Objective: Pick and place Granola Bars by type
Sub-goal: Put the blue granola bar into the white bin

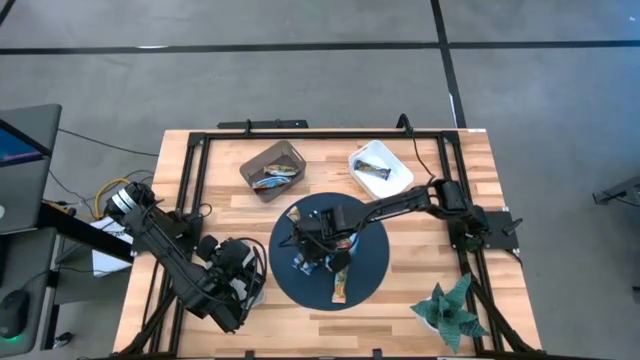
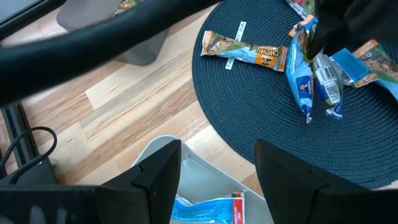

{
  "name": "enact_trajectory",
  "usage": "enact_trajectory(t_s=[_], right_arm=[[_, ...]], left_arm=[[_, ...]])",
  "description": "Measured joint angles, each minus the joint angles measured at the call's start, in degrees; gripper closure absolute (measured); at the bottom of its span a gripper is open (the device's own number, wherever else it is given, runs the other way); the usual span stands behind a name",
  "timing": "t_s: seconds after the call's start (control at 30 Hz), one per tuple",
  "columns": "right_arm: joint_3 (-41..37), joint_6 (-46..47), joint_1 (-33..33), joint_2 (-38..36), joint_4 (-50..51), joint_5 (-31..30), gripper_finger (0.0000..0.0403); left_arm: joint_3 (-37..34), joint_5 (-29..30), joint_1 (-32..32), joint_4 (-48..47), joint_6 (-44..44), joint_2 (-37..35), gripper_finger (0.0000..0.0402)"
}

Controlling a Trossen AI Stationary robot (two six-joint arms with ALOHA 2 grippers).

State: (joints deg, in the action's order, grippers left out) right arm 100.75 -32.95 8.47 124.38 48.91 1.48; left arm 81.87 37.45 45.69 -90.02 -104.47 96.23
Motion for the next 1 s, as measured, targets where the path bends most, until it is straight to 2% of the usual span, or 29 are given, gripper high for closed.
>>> enact_trajectory(t_s=[0.23, 0.73, 1.0], right_arm=[[1.6, 1.8, -1.1, -0.1, 1.2, 3.3, 0.0351], [-1.5, 4.4, -3.7, 0.0, 0.9, 4.6, 0.0271], [-1.5, 4.5, -3.5, 0.8, 0.0, 4.6, 0.0212]], left_arm=[[0.0, 0.0, 0.0, 0.0, 0.0, 0.0, 0.0205], [0.0, -0.1, 0.0, 0.0, 0.8, 0.0, 0.0205], [0.0, -0.1, 0.0, 0.0, 1.4, 0.0, 0.0205]])
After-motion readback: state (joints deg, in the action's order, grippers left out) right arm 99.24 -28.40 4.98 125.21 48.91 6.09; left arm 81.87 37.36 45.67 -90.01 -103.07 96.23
